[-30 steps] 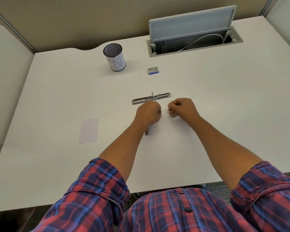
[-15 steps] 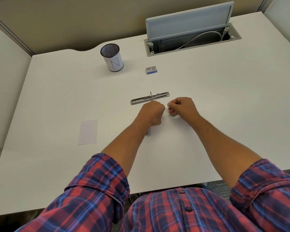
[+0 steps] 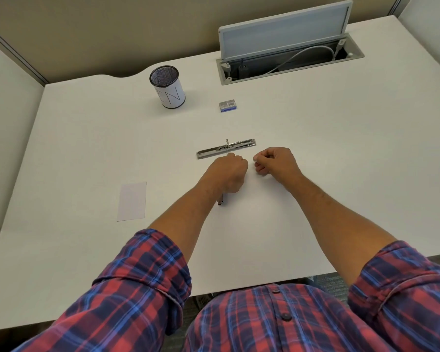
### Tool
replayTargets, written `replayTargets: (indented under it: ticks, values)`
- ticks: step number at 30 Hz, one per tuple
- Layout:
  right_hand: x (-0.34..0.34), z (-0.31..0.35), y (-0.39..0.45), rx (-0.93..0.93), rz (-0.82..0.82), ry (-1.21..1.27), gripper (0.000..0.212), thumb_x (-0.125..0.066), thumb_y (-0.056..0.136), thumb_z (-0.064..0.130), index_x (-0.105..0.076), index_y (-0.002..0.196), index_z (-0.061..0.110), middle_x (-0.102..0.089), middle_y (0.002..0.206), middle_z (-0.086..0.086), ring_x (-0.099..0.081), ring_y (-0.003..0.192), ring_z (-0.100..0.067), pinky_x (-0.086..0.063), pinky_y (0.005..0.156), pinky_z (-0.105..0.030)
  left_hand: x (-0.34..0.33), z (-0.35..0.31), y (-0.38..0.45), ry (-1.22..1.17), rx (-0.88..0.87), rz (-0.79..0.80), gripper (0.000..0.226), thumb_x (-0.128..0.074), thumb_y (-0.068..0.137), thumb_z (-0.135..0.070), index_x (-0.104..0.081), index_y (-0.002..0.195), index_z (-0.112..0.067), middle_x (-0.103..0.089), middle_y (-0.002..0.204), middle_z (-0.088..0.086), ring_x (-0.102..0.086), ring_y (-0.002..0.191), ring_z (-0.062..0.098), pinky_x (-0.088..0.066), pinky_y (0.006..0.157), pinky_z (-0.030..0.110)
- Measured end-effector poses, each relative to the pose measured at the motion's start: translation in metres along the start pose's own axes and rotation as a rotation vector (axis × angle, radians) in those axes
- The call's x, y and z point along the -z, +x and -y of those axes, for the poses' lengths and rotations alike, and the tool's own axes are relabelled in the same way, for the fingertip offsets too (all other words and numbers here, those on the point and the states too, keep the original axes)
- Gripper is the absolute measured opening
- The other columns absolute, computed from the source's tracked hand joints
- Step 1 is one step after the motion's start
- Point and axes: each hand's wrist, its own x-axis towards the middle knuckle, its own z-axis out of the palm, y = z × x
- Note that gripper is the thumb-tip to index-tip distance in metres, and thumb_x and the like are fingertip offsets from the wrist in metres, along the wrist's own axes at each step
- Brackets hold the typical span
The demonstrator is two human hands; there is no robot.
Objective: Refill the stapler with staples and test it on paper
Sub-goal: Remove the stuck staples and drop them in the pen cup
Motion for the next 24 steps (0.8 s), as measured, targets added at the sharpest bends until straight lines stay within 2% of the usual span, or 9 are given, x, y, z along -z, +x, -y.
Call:
replayTargets:
  ticks: [7, 14, 17, 20, 24]
  values:
    - [-0.001, 0.0, 0.001, -0.009, 0.004, 0.003, 0.013, -0.068, 0.087, 0.009, -0.075, 0.09, -0.001, -0.073, 0.076, -0.016, -0.068, 0.063, -0.021, -0.061, 0.067, -0.035, -0.005, -0.003, -0.001, 0.024, 0.03, 0.004, 0.022, -0.041, 0.096, -0.013, -0.053, 0.114, -0.006, -0.058, 0.117, 0.013, -0.052, 0.108, 0.03, -0.036, 0.07, 0.036]
    - [-0.002, 0.001, 0.0, -0.012, 0.01, 0.016, 0.012, -0.068, 0.087, 0.01, -0.075, 0.089, 0.0, -0.073, 0.077, -0.016, -0.068, 0.063, -0.02, -0.06, 0.065, -0.035, -0.007, -0.005, -0.004, -0.019, 0.072, -0.013, 0.022, -0.04, 0.095, -0.012, -0.053, 0.112, -0.007, -0.057, 0.115, 0.011, -0.052, 0.109, 0.03, -0.042, 0.073, 0.038]
    - [-0.002, 0.006, 0.002, -0.013, 0.01, 0.045, 0.013, -0.07, 0.088, 0.011, -0.074, 0.091, -0.001, -0.072, 0.078, -0.014, -0.068, 0.065, -0.021, -0.06, 0.064, -0.037, -0.005, 0.002, -0.004, -0.165, 0.149, -0.066, 0.017, -0.042, 0.095, -0.013, -0.052, 0.107, -0.007, -0.058, 0.111, 0.012, -0.053, 0.107, 0.032, -0.04, 0.071, 0.039]
    - [-0.009, 0.022, 0.009, 0.022, 0.015, 0.055, 0.016, -0.07, 0.089, 0.012, -0.074, 0.092, -0.003, -0.072, 0.079, -0.015, -0.069, 0.067, -0.021, -0.059, 0.064, -0.034, 0.007, 0.022, 0.0, -0.301, 0.224, -0.158, 0.016, -0.044, 0.095, -0.018, -0.053, 0.102, -0.006, -0.059, 0.106, 0.014, -0.055, 0.099, 0.034, -0.045, 0.073, 0.042]
    - [-0.02, 0.049, 0.019, 0.091, 0.033, 0.106, 0.013, -0.068, 0.089, 0.011, -0.075, 0.091, 0.0, -0.073, 0.077, -0.012, -0.07, 0.065, -0.019, -0.059, 0.063, -0.029, 0.029, 0.047, 0.003, -0.59, 0.381, -0.316, 0.019, -0.047, 0.095, -0.025, -0.055, 0.095, -0.008, -0.061, 0.094, 0.01, -0.057, 0.085, 0.028, -0.045, 0.07, 0.037]
